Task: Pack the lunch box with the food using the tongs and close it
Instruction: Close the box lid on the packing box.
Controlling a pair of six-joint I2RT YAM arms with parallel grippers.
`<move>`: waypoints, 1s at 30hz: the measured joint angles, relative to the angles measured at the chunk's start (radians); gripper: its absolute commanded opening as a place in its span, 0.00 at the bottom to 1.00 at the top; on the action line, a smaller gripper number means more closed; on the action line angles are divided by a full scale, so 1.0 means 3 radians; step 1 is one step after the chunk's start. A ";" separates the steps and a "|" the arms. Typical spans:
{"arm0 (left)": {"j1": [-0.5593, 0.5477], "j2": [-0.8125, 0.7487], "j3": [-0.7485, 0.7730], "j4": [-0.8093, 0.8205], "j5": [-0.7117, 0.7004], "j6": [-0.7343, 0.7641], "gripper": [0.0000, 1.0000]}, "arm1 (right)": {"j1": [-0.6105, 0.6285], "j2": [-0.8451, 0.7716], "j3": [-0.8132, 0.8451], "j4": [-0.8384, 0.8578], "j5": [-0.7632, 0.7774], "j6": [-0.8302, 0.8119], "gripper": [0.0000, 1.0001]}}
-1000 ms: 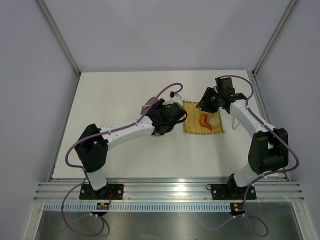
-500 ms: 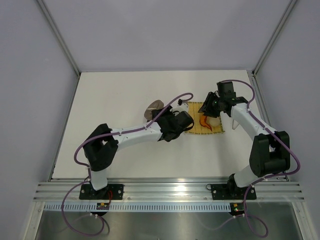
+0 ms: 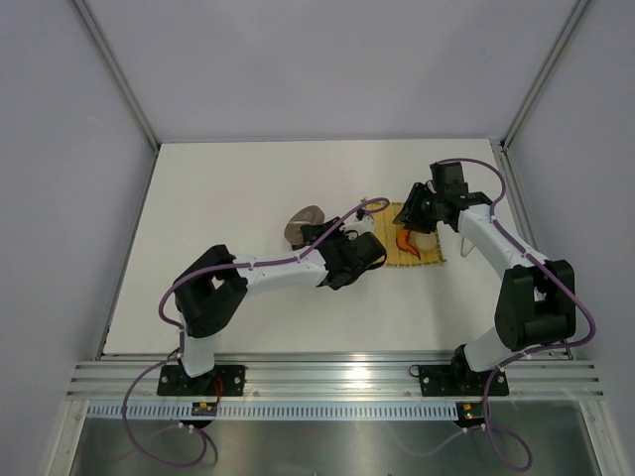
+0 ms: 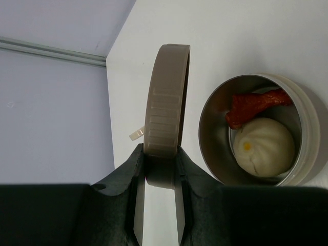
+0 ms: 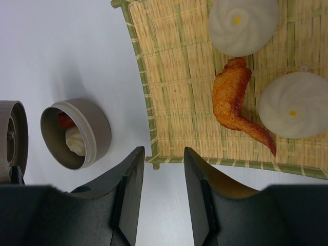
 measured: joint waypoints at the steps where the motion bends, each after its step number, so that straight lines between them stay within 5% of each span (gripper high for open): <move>1: -0.0006 0.0004 0.0000 0.0003 -0.0006 0.0000 0.00 | 0.0000 0.0000 -0.0001 0.0000 -0.0001 0.0000 0.44; 30: -0.0173 0.0193 -0.0005 -0.0141 -0.0215 -0.0132 0.00 | 0.0000 0.0000 -0.0024 0.0003 -0.0009 0.0000 0.44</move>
